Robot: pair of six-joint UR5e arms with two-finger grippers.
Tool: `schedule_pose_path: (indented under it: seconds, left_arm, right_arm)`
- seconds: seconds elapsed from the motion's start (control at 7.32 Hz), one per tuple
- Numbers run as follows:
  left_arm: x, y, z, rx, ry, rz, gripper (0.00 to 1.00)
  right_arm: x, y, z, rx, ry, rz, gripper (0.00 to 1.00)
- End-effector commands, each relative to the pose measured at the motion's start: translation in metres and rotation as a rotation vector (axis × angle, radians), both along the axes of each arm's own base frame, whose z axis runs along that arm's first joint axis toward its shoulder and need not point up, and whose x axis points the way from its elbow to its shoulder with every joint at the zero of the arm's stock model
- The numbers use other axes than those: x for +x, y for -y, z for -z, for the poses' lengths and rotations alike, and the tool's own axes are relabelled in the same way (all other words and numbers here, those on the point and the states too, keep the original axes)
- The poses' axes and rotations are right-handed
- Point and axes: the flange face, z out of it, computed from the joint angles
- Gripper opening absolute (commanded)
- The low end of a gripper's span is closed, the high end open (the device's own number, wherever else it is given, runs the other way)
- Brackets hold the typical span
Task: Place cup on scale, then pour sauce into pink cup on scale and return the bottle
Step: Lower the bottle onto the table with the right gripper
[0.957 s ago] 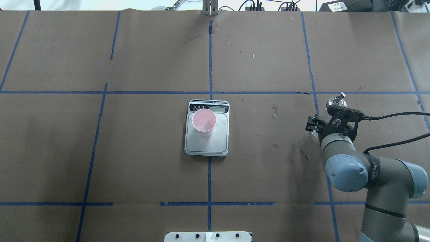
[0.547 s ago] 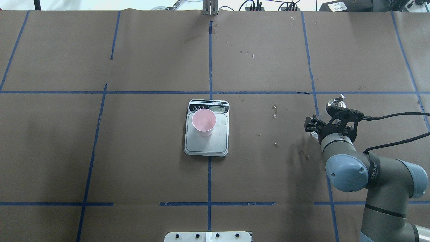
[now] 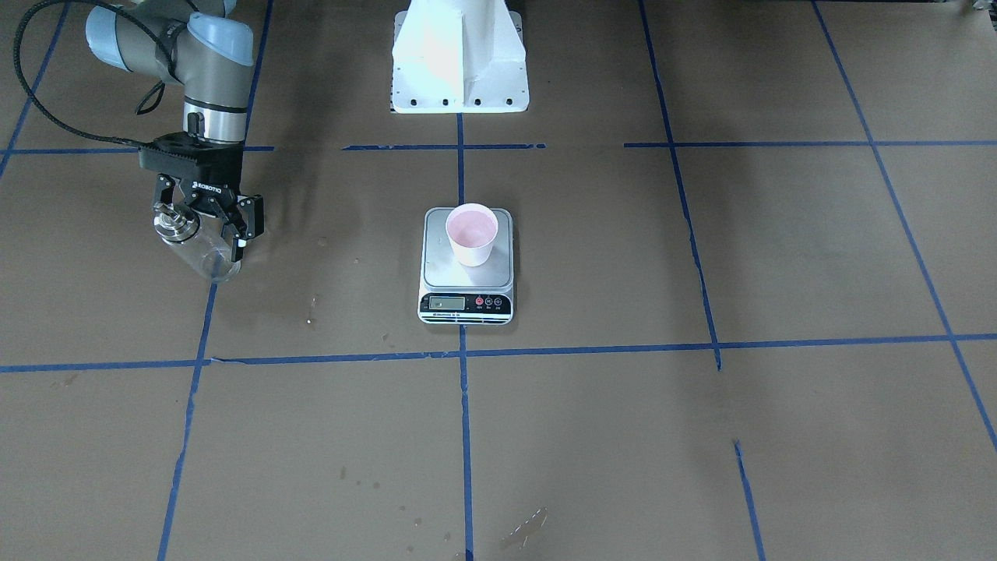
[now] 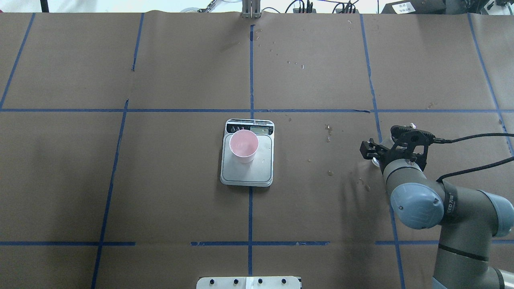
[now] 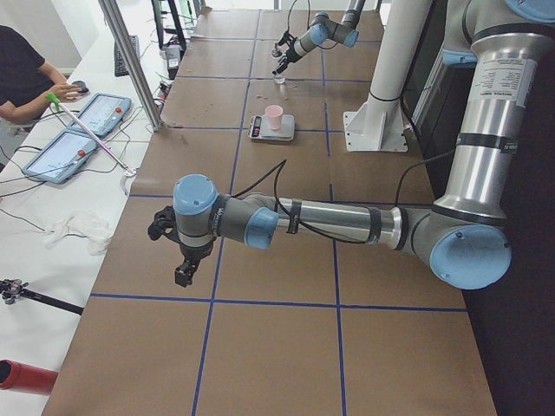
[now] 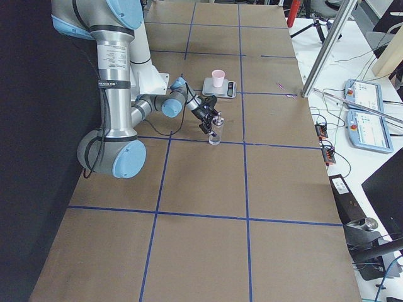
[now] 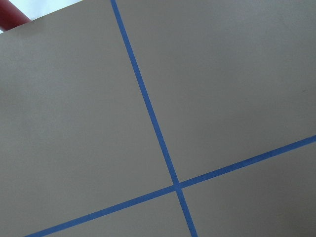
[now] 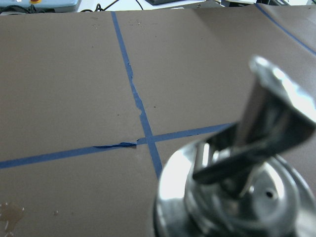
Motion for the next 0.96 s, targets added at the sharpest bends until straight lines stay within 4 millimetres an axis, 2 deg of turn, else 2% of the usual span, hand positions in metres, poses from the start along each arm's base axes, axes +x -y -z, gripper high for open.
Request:
schedule_pose_path:
  seconds: [0.0, 0.27, 0.55, 0.68, 0.82]
  left_arm:
    - [0.000, 0.003, 0.004, 0.006, 0.000, 0.001, 1.00]
    - [0.000, 0.002, 0.003, 0.005, 0.001, 0.001, 1.00]
    - [0.000, 0.002, 0.003, 0.005, 0.000, 0.001, 1.00]
    - [0.000, 0.002, 0.003, 0.005, 0.000, 0.001, 1.00]
    - [0.000, 0.002, 0.003, 0.005, 0.001, 0.001, 1.00]
  right_arm:
    - [0.011, -0.013, 0.016, -0.094, -0.035, 0.065, 1.00]
    - [0.028, -0.025, 0.035, -0.164, -0.082, 0.107, 1.00]
    - [0.054, -0.045, 0.065, -0.256, -0.180, 0.204, 1.00]
    - [0.073, -0.047, 0.080, -0.295, -0.195, 0.268, 1.00]
    - [0.096, -0.039, 0.095, -0.333, -0.185, 0.337, 1.00]
